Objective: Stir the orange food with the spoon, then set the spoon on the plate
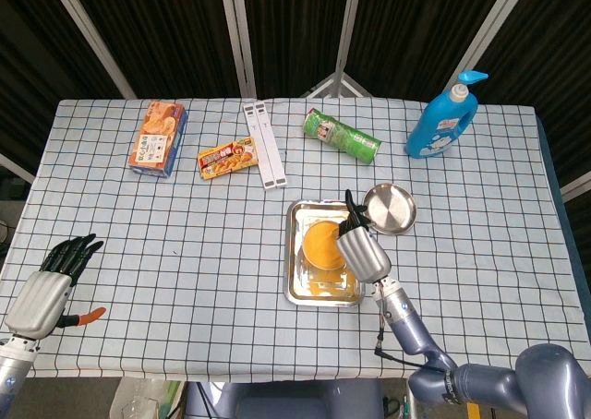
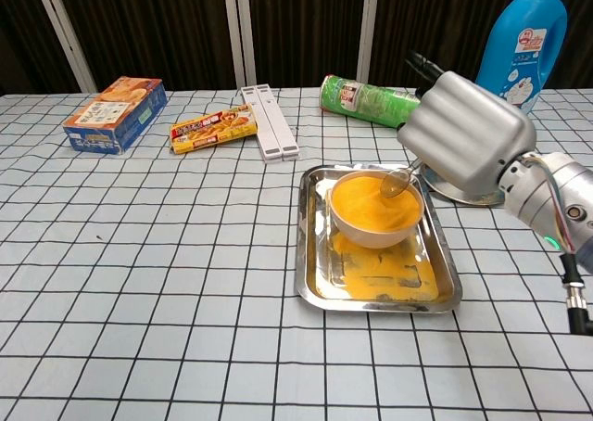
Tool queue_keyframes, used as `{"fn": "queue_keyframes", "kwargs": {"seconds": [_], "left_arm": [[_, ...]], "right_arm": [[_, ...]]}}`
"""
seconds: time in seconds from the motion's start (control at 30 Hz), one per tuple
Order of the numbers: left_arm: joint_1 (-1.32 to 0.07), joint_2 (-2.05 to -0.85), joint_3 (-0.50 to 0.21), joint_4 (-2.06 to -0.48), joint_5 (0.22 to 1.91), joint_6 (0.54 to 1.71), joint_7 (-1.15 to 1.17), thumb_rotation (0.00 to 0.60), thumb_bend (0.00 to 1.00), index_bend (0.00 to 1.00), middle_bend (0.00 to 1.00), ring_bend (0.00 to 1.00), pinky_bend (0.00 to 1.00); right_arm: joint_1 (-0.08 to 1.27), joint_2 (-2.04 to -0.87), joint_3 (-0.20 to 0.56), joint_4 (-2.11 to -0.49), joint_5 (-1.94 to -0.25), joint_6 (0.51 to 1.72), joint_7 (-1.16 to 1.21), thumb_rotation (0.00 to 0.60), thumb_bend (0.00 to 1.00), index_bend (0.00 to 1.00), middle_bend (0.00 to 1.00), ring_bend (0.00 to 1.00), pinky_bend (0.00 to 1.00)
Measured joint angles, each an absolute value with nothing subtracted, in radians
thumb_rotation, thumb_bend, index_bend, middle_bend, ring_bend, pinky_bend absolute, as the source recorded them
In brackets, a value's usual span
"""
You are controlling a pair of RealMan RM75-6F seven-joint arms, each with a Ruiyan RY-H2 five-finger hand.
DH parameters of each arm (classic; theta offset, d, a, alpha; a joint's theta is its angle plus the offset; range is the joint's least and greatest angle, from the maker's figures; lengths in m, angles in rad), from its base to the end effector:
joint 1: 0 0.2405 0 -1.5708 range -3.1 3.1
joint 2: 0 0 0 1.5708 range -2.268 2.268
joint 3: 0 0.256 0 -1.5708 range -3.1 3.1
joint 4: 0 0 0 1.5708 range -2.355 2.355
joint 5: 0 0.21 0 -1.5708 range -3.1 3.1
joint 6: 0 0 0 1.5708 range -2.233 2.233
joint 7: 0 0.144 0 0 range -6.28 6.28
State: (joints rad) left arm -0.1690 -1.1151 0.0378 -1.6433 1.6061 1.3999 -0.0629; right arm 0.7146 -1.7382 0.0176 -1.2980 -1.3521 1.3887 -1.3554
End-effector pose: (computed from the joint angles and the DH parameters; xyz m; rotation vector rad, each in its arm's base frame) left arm -0.2883 0.1840 0.1291 -1.5954 -1.0036 -0.9658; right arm -0.1397 -0.3093 -0.0313 1.7038 0.3106 0.4378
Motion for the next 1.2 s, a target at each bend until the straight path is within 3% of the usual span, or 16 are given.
{"fn": "queue_keyframes", "kwargs": {"seconds": [0.7,1.2], "left_arm": [[-0.169,-1.116,0.038,-1.643,1.608,1.403,-0.059,0.600,0.00,0.00,0.00,0.00,0.00],[-0.171,-1.117,0.037,-1.643,1.605,1.398,-0.060,0.600,0.00,0.00,0.00,0.00,0.00]], "right_arm": [[0.682,-1.763,0.027,-1.360,-1.403,1.366,-1.341,0.600,0.53,0.61,0.56,0.38,0.00],[0.672,-1.704,0.076,-1.384,-1.409,1.361,-1.363,0.600,0.53,0.61,0.56,0.38,0.00]]}}
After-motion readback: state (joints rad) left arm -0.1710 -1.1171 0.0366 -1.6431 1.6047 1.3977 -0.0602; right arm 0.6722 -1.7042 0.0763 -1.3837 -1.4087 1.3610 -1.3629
